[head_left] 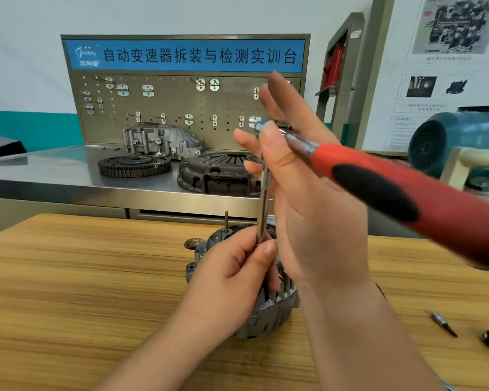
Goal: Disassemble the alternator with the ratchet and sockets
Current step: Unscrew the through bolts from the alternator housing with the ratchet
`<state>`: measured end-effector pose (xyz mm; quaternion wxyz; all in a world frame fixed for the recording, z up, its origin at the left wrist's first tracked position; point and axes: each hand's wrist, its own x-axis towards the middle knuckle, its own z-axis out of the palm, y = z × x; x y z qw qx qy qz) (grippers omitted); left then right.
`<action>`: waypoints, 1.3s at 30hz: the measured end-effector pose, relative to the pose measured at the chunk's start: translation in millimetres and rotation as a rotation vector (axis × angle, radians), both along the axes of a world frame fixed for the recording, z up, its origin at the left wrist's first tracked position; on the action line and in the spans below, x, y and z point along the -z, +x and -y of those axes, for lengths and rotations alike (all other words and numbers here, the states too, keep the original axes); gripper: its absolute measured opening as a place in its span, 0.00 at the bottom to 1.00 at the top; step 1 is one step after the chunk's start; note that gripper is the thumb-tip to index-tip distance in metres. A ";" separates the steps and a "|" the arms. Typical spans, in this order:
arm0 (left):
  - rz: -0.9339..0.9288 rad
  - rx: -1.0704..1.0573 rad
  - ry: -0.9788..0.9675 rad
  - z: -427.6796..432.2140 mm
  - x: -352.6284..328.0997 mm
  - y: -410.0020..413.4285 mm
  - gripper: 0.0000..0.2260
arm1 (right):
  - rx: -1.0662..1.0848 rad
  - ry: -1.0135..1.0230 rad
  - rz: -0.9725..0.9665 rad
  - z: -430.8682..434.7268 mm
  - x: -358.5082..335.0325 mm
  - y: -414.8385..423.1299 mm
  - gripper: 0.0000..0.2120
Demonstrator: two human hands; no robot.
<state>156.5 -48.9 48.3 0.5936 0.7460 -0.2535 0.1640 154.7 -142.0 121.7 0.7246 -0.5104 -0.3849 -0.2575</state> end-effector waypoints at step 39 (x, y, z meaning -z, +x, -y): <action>0.075 0.082 -0.020 -3.3 -0.6 -4.0 0.14 | -0.114 0.049 -0.249 2.7 2.4 1.3 0.17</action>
